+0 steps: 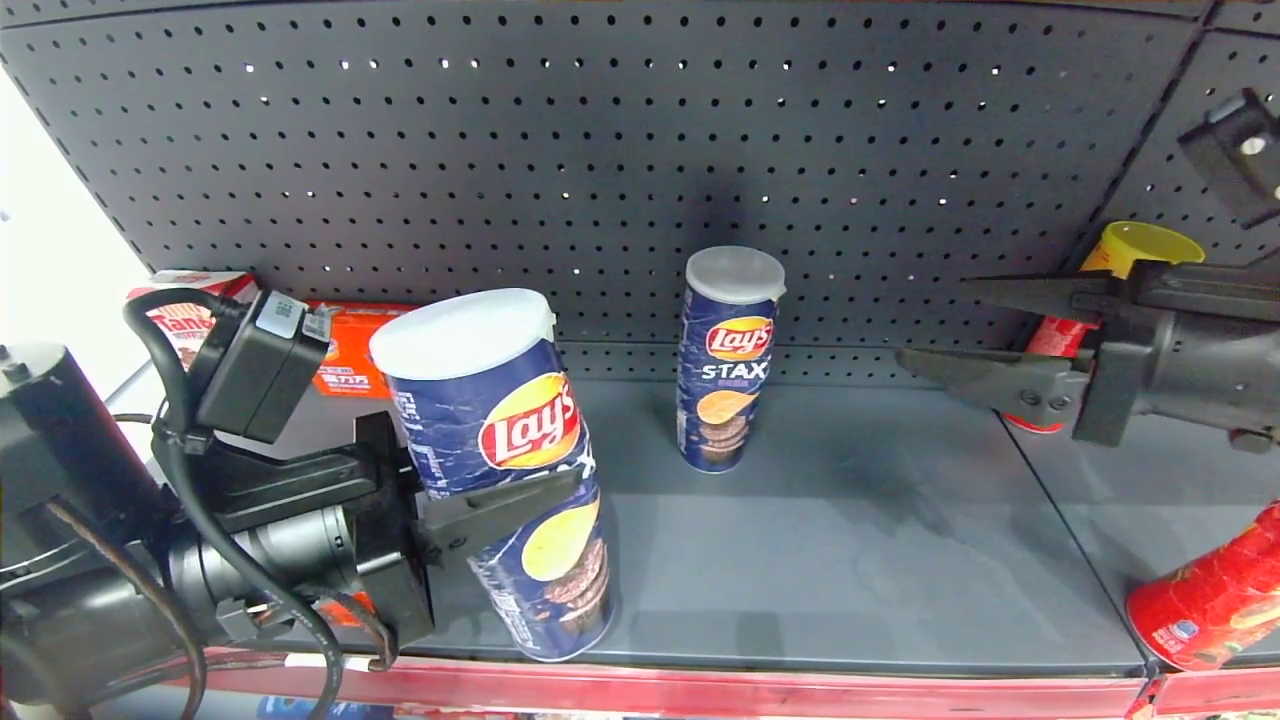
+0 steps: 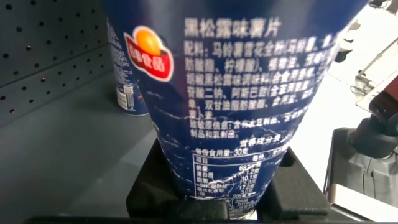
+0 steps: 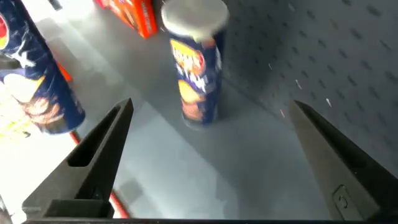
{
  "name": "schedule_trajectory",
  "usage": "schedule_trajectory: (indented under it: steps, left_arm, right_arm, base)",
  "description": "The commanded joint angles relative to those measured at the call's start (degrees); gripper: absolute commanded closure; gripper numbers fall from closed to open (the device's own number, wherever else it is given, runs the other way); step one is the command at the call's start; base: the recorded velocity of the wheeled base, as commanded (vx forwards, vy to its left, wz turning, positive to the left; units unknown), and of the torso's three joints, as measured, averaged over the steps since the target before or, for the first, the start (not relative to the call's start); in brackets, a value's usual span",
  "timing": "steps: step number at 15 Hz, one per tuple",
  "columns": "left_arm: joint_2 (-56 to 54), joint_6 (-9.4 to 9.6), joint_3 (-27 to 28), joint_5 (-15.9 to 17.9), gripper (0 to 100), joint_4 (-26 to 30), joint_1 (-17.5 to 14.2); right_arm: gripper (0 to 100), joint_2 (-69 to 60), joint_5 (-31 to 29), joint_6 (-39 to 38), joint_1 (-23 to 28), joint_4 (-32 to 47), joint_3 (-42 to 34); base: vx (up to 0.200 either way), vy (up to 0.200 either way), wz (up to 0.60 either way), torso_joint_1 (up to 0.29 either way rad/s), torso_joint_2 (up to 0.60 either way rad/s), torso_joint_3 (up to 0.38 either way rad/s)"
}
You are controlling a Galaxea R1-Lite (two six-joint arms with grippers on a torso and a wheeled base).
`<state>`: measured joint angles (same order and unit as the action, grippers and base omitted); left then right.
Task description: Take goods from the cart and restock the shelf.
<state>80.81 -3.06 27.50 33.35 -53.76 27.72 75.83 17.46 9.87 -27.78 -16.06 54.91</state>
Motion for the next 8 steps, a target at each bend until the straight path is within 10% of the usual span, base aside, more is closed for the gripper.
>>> schedule_trajectory:
  steps: [1, 8]
  left_arm:
    - [0.2, -0.10, -0.2, 0.0, 100, 0.0, -1.2]
    - [0.7, -0.02, 0.2, 0.1, 100, 0.0, -2.4]
  right_arm:
    - [0, 7.8, 4.9, 1.4, 1.1, -5.2, -0.2]
    - [0, 13.0, 20.2, 9.1, 4.1, -8.2, 1.5]
  base:
    - [0.000, 0.000, 0.00, 0.000, 0.00, 0.000]
    - [0.000, 0.000, 0.00, 0.000, 0.00, 0.000]
